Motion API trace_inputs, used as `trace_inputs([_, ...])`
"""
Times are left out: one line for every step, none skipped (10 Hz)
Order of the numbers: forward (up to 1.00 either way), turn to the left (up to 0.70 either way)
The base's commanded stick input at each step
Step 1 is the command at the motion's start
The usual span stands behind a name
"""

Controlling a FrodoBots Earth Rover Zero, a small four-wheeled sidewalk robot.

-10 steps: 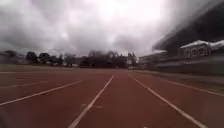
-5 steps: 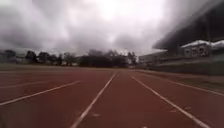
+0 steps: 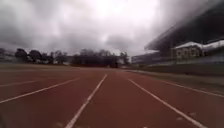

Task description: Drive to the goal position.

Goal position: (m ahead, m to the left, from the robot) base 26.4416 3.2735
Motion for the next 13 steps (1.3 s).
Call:
trace_inputs([0.67,0.00])
trace_inputs([0.67,0.00])
trace_inputs([0.67,0.00])
trace_inputs([0.67,0.00])
trace_inputs([0.67,0.00])
trace_inputs([0.67,0.00])
trace_inputs([0.67,0.00])
trace_inputs([0.67,0.00])
trace_inputs([0.67,0.00])
trace_inputs([0.67,0.00])
trace_inputs([0.67,0.00])
trace_inputs([0.67,0.00])
trace_inputs([0.67,0.00])
